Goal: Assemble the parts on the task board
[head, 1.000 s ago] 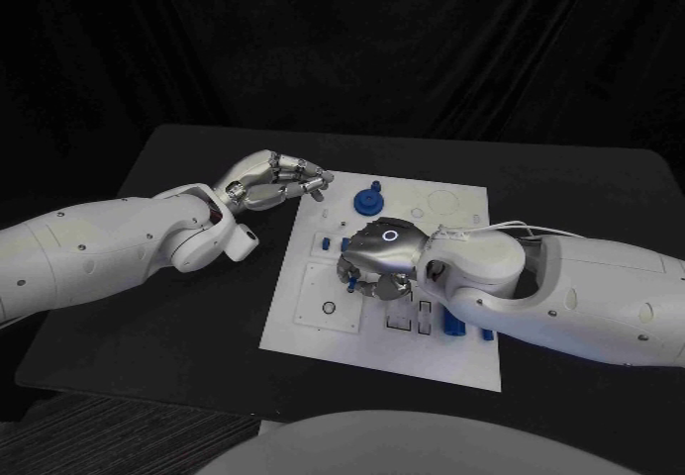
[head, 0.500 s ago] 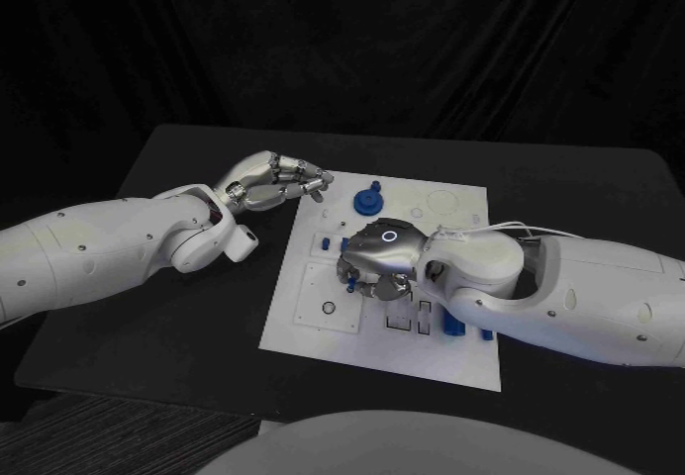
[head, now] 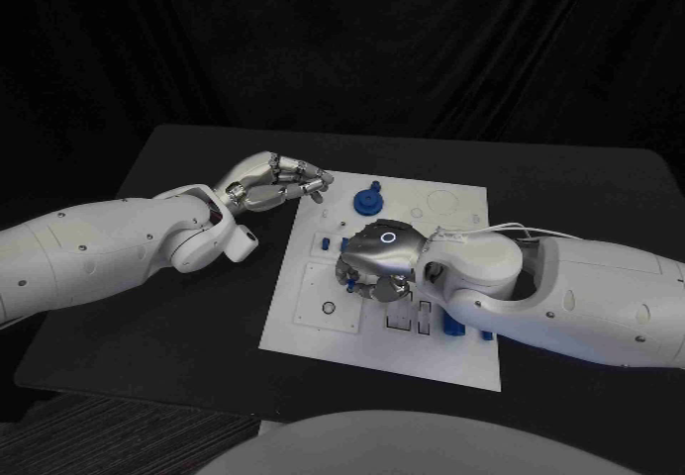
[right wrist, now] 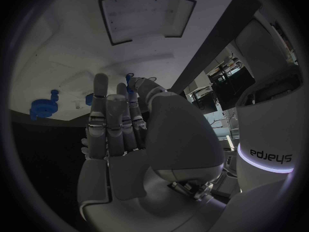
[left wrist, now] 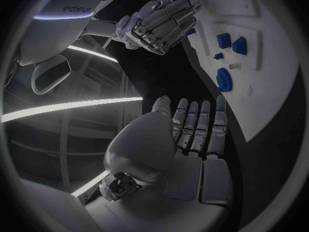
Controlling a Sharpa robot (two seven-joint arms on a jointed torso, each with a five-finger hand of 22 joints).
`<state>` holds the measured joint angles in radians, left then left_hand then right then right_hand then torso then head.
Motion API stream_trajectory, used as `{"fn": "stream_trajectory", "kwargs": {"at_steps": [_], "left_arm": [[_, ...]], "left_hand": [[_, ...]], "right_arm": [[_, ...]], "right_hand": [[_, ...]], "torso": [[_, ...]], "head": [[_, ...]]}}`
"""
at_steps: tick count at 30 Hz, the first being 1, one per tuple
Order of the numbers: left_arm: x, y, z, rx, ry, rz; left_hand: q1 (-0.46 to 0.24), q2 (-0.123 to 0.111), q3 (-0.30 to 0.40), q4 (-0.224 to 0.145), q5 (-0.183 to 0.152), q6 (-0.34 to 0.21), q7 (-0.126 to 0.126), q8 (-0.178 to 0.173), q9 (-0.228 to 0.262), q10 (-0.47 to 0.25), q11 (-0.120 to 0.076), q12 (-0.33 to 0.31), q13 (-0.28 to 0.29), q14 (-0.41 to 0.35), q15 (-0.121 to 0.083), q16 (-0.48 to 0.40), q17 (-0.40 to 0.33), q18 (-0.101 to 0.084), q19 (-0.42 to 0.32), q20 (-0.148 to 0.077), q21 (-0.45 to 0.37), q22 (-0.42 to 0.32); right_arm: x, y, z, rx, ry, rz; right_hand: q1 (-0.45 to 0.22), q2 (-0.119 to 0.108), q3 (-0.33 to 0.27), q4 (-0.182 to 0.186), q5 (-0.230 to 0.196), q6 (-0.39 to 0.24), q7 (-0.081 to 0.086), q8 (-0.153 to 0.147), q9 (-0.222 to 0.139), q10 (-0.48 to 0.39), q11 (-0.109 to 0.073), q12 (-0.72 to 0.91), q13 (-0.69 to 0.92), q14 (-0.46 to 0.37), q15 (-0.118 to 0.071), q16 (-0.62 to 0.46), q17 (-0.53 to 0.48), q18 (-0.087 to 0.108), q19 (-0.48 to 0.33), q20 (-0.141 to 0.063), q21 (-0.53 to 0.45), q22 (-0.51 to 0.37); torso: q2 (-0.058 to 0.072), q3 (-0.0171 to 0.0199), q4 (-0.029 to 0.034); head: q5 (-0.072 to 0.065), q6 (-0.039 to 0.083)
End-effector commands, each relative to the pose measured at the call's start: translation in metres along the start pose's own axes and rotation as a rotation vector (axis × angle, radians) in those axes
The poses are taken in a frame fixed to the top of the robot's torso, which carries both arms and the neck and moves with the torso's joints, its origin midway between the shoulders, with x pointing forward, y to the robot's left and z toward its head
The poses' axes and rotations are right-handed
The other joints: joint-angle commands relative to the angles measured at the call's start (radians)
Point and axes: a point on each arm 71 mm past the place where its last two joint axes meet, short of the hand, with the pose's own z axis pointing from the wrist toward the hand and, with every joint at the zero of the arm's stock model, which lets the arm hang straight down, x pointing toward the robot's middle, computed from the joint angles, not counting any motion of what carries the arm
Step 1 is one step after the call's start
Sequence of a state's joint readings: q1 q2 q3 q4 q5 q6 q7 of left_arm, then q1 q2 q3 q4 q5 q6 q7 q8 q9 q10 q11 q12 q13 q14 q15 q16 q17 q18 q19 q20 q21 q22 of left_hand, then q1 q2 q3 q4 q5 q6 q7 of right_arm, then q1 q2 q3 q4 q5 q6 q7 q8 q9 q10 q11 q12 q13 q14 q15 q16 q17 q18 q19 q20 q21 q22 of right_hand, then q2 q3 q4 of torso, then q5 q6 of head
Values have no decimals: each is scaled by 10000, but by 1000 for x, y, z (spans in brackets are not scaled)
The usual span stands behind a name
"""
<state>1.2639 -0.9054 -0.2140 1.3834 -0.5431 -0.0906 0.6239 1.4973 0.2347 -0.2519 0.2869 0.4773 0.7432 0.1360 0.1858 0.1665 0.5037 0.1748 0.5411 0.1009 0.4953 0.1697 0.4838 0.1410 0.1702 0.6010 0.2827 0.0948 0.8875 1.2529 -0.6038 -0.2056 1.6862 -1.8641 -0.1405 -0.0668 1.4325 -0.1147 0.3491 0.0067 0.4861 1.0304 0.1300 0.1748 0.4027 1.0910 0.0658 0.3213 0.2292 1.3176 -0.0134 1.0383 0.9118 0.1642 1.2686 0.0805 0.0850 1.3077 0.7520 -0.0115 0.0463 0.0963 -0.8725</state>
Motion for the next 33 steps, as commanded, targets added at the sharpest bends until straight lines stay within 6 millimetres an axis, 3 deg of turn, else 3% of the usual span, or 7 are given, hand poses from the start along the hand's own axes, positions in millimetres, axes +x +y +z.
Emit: {"fn": "stream_trajectory", "kwargs": {"at_steps": [1,33], "left_arm": [[2,0,1,87,83,-140],[1,2,-1,-63,111,-171]], "left_hand": [[82,-18,77,8,24,31,35,62,-14,-32,56,39,-10,6,7,25,-12,71,68,11,33,-16],[87,-14,97,14,19,16,47,60,-26,-41,69,35,-15,14,24,30,-19,69,74,14,35,-24]], "right_arm": [[3,1,0,79,169,-47],[0,2,-5,18,-336,32]], "right_hand": [[-65,14,-7,-56,-34,29,2,55,8,28,17,-35,-13,-50,11,-44,-7,102,-66,-15,64,265],[-72,20,-11,-83,-40,94,-11,51,7,88,2,-23,-2,-71,4,-73,-38,107,-89,-14,67,264]], "torso": [[-2,3,2],[2,-1,3]], "head": [[5,-1],[75,-1]]}}
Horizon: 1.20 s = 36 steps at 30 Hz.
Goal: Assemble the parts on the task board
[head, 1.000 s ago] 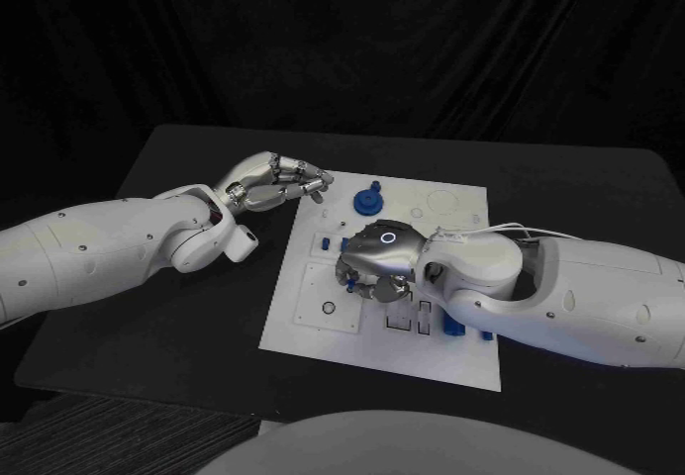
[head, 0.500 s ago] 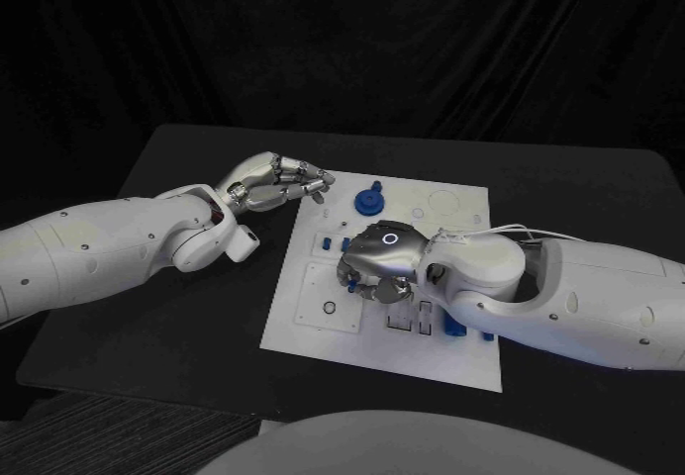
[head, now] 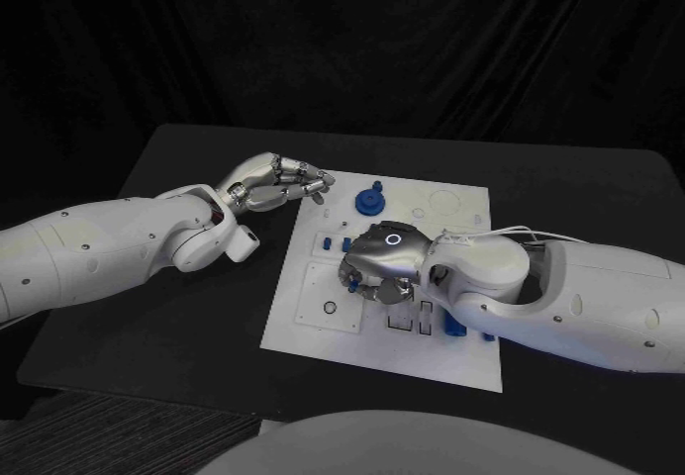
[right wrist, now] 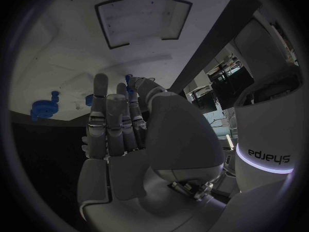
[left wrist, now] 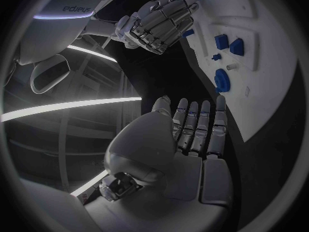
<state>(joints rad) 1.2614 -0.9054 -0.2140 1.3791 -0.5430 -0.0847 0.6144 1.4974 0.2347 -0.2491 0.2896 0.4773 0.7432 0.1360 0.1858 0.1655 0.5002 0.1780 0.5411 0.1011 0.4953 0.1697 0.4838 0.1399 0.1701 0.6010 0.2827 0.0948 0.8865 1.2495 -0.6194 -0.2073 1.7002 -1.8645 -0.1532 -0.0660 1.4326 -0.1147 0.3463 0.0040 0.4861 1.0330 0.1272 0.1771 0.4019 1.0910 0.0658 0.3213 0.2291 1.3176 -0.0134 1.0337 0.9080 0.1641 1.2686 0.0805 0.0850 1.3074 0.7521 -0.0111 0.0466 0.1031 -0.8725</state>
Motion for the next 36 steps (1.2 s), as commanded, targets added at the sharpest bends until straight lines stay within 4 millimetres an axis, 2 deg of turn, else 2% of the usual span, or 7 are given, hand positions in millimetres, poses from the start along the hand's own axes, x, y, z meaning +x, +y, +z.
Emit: {"fn": "stream_trajectory", "kwargs": {"at_steps": [1,36], "left_arm": [[2,0,0,70,91,-146],[3,0,0,35,137,-187]], "left_hand": [[86,-15,70,-14,19,17,46,60,-16,-7,37,35,-17,14,24,30,-8,69,74,14,35,-14],[96,0,98,-14,21,13,50,64,-26,-10,52,35,-20,23,40,36,-15,66,77,15,36,-22]], "right_arm": [[-1,2,0,12,-252,-32],[2,0,3,99,192,-92]], "right_hand": [[-73,20,16,-56,-40,69,17,28,16,88,2,-23,0,-71,4,-26,0,107,-89,-14,67,266],[-114,20,5,-62,-70,89,9,-6,4,96,-2,-44,-2,-93,1,-85,-75,112,-97,-11,73,260]], "torso": [[2,-3,1],[-6,-9,-2]], "head": [[12,-1],[-15,-1]]}}
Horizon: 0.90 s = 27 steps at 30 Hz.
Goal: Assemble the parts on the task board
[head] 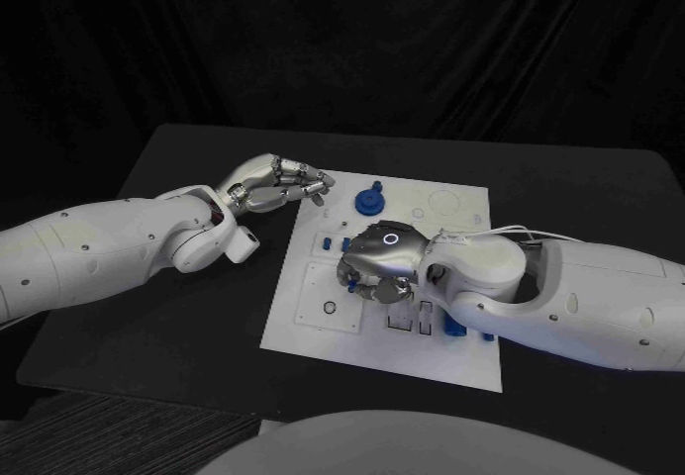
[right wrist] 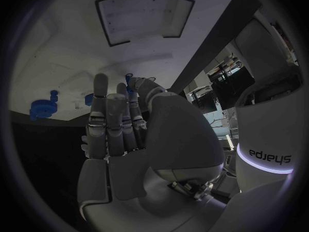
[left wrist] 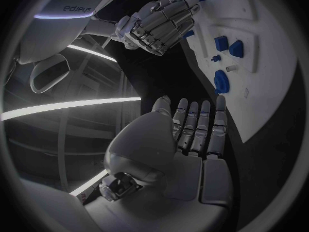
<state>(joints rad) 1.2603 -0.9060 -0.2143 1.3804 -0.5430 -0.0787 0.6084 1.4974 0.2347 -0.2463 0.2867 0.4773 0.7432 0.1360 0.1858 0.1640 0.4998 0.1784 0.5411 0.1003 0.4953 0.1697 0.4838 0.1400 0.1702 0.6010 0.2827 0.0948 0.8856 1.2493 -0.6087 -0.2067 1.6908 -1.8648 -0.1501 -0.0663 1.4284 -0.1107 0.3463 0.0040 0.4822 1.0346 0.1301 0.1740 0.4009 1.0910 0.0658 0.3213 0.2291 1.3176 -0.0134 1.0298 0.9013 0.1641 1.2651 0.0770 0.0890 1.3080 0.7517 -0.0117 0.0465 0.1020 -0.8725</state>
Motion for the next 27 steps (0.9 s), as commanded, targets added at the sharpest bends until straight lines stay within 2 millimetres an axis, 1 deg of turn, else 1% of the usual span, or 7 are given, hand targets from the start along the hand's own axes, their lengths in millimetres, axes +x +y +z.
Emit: {"fn": "stream_trajectory", "kwargs": {"at_steps": [1,18,27], "left_arm": [[2,-1,0,100,83,-142],[2,-1,1,71,105,-154],[3,0,1,62,122,-164]], "left_hand": [[96,0,70,15,21,14,50,64,-10,-6,48,35,-13,23,40,36,-16,66,77,15,36,-14],[114,9,93,8,36,14,46,68,-15,-5,56,36,-15,28,46,39,-20,64,79,15,36,-18],[122,13,102,5,42,14,46,69,-17,-5,58,37,-15,30,49,40,-21,64,80,15,37,-20]], "right_arm": [[2,0,0,107,172,-69],[3,3,0,20,186,-27],[7,2,0,72,295,9]], "right_hand": [[-73,-21,5,-61,-31,72,-20,25,14,96,-2,-44,-2,-93,1,-46,-9,112,-61,25,33,254],[-72,-16,8,-64,-32,73,-20,21,12,94,-2,-48,-3,-98,0,-55,-19,113,-63,25,33,253],[-71,-6,15,-73,-30,82,-20,12,9,98,-3,-52,-2,-120,0,-94,-64,114,-71,26,33,252]], "torso": [[-4,-4,-3],[-3,5,-2],[2,2,3]], "head": [[-3,-1],[-10,-1],[-5,-1]]}}
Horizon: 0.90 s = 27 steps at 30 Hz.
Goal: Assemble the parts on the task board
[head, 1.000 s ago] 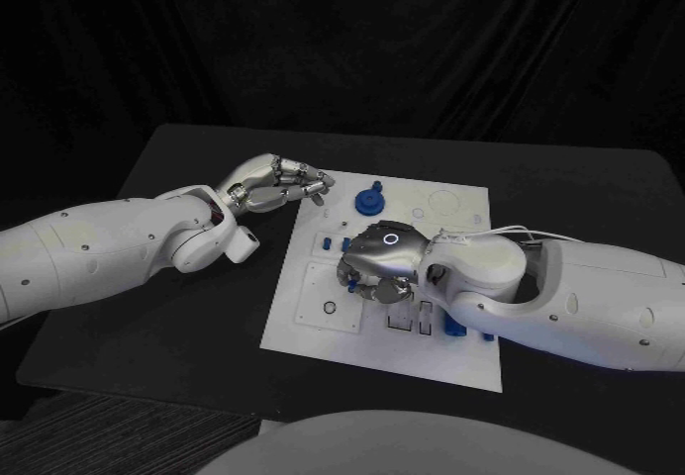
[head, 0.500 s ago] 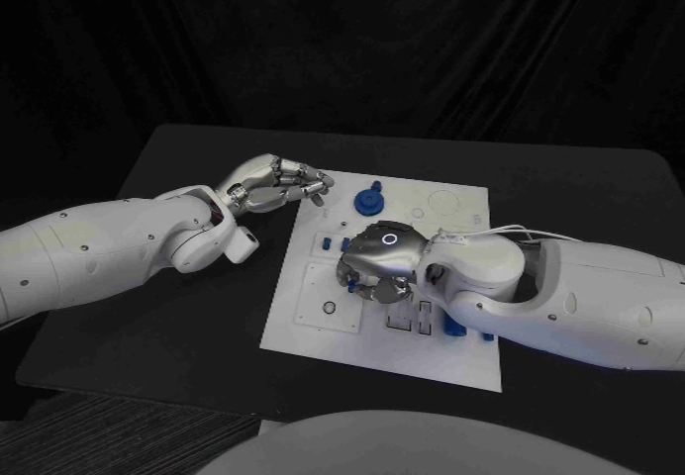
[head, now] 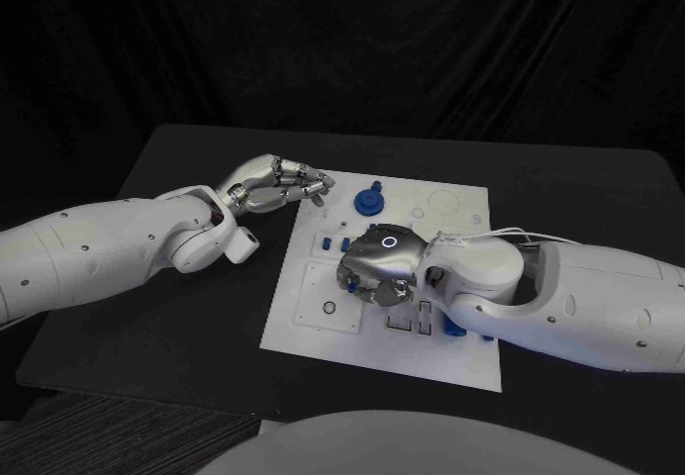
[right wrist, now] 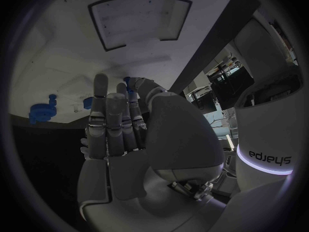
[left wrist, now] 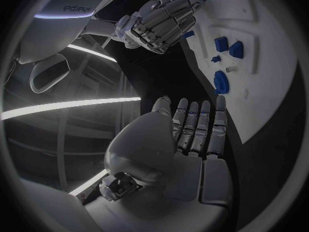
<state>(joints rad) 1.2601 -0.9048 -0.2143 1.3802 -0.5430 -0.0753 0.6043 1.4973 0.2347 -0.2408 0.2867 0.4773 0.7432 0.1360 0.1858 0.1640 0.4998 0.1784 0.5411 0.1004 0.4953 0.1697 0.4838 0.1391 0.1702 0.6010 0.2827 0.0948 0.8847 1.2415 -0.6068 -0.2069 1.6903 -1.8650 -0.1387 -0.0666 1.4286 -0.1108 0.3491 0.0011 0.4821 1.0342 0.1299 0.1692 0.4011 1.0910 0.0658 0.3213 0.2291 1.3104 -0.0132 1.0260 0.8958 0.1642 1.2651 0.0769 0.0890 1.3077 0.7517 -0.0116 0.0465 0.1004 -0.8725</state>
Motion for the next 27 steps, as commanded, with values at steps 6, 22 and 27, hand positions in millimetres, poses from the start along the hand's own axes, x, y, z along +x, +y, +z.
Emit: {"fn": "stream_trajectory", "kwargs": {"at_steps": [6,22,27], "left_arm": [[2,0,1,82,87,-140],[3,0,1,63,129,-170],[3,0,1,62,139,-178]], "left_hand": [[132,15,57,0,47,13,45,70,-19,-4,62,37,-16,32,52,42,-13,63,81,15,37,-12],[142,18,70,-2,52,12,46,71,-23,-3,67,38,-17,35,57,43,-15,62,81,16,38,-15],[150,25,82,-3,57,12,46,73,-25,-3,71,38,-18,37,60,45,-17,62,82,16,38,-17]], "right_arm": [[4,0,-1,118,159,-19],[7,-4,0,334,166,7],[9,-6,0,495,256,14]], "right_hand": [[-72,-4,-13,-44,-29,85,-18,60,8,98,-3,-52,-3,-47,-1,-56,-9,112,-71,26,33,255],[-301,-45,47,-33,-797,-1092,97,-862,-486,-537,180,-331,-30,-275,156,-315,-323,88,-226,151,-65,204],[-407,-153,38,-28,-1160,-2005,-120,-1073,-835,-1570,444,-698,-139,-700,326,-692,-754,65,-426,285,-229,127]], "torso": [[1,2,3],[-4,7,-4],[-8,5,-3]], "head": [[3,-1],[8,-1],[32,-1]]}}
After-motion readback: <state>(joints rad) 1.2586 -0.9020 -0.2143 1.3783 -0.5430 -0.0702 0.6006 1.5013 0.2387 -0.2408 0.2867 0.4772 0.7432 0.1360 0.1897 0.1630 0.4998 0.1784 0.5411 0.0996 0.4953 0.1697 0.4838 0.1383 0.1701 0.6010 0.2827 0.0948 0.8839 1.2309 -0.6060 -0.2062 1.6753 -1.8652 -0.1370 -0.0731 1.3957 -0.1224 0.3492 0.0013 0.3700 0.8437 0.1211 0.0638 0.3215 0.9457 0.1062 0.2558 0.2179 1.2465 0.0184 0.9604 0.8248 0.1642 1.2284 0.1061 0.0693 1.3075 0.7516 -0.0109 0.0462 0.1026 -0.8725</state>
